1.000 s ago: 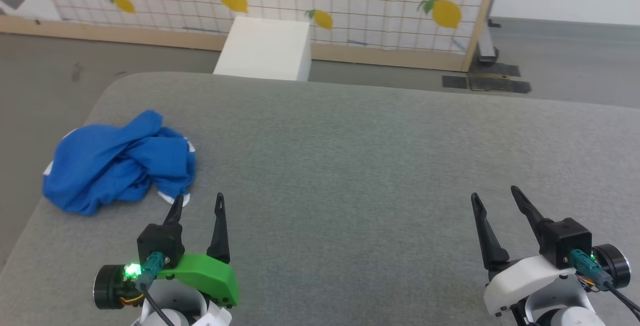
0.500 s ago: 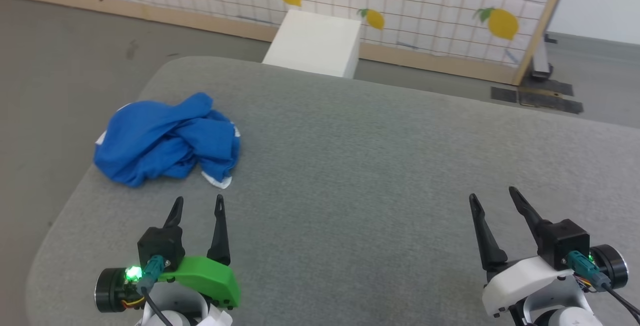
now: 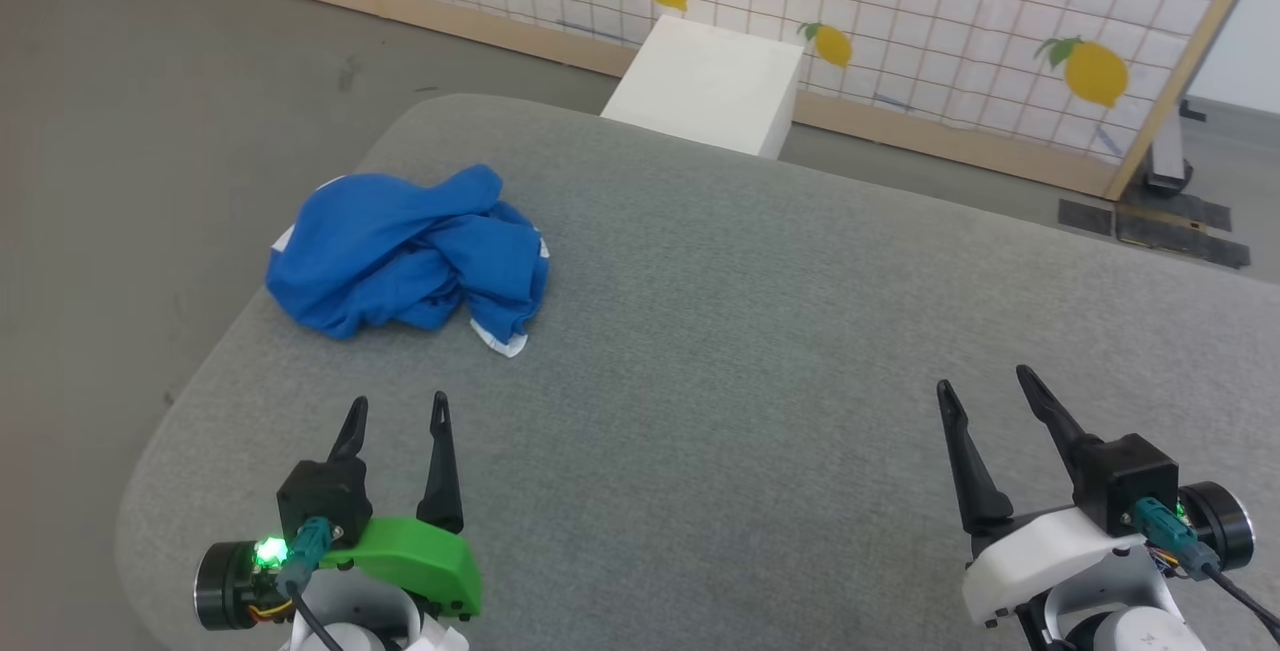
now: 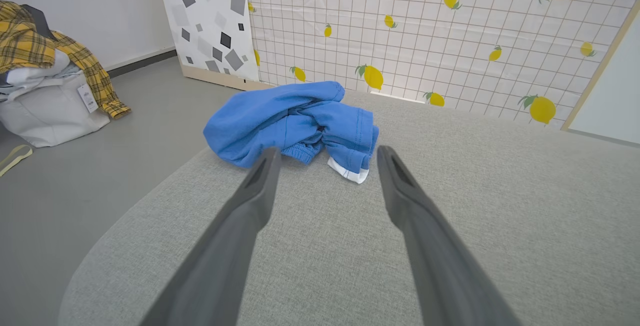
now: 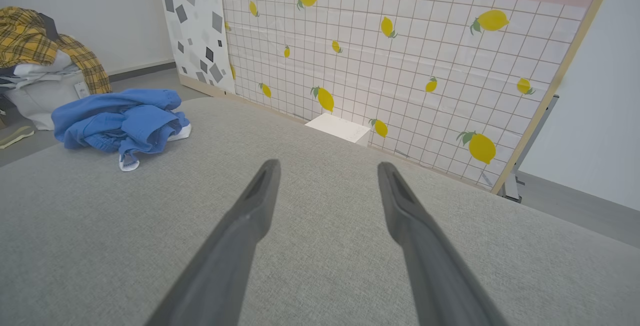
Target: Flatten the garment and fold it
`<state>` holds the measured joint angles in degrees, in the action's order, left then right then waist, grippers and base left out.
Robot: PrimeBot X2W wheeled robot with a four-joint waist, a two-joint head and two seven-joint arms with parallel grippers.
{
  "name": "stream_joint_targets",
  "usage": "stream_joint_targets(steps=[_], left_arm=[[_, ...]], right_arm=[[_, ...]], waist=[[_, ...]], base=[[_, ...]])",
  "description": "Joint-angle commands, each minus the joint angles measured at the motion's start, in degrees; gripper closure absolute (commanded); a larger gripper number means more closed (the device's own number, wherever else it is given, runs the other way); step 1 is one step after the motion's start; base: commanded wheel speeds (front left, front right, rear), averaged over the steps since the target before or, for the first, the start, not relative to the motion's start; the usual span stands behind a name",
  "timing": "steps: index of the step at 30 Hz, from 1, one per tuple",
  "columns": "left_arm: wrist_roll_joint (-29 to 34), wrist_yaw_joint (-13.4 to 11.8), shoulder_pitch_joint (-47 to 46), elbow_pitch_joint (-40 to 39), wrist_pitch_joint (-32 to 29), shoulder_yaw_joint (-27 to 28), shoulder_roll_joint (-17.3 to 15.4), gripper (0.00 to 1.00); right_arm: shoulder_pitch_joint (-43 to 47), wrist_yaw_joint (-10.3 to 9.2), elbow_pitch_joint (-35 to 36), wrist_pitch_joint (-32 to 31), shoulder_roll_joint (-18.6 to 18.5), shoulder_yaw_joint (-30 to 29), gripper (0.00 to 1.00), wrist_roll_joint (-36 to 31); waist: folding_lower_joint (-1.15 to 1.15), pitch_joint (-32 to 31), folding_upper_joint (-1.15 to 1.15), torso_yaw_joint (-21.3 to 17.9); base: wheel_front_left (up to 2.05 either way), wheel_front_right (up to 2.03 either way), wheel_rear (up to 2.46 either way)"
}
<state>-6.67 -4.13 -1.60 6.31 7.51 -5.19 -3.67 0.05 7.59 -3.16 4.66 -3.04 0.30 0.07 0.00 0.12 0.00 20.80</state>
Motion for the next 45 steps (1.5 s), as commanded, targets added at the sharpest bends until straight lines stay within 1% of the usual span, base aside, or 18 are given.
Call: stream_joint_targets(steps=[1,12,27,37,45], left_arm=[[-0.93,-0.40,-1.14,0.32,0.73,-0.26,-0.25,0.00],[-1.69,-1.02,-0.92,0.92,2.01,-0.44,-0.59,0.00],[-3.34,-2.01,-0.47,2.65,3.91,-1.25,-1.69,0.00],[-4.68,-2.83,-0.81,3.71,5.09,-2.04,-1.92,0.00],[-5.85,-3.42,-1.04,4.43,6.02,-2.63,-1.97,0.00]], right_arm=[[-0.80,-0.05,-0.31,0.68,0.08,0.09,0.00,-0.24],[-1.01,-0.06,-1.27,1.88,0.10,0.59,0.00,0.06],[-1.34,-0.07,-2.51,3.76,0.12,0.96,0.00,0.63],[-1.64,-0.08,-2.85,4.54,0.13,0.71,0.00,0.65],[-2.10,-0.09,-3.21,5.11,0.14,0.71,0.00,0.57]], waist=[[0.00,0.00,0.00,0.83],[0.00,-0.28,0.00,3.40],[0.00,-0.73,0.00,8.06],[0.00,-0.54,0.00,11.21],[0.00,0.16,0.00,12.95]], base=[[0.00,0.00,0.00],[0.00,0.00,0.00],[0.00,0.00,0.00],[0.00,0.00,0.00],[0.00,0.00,0.00]])
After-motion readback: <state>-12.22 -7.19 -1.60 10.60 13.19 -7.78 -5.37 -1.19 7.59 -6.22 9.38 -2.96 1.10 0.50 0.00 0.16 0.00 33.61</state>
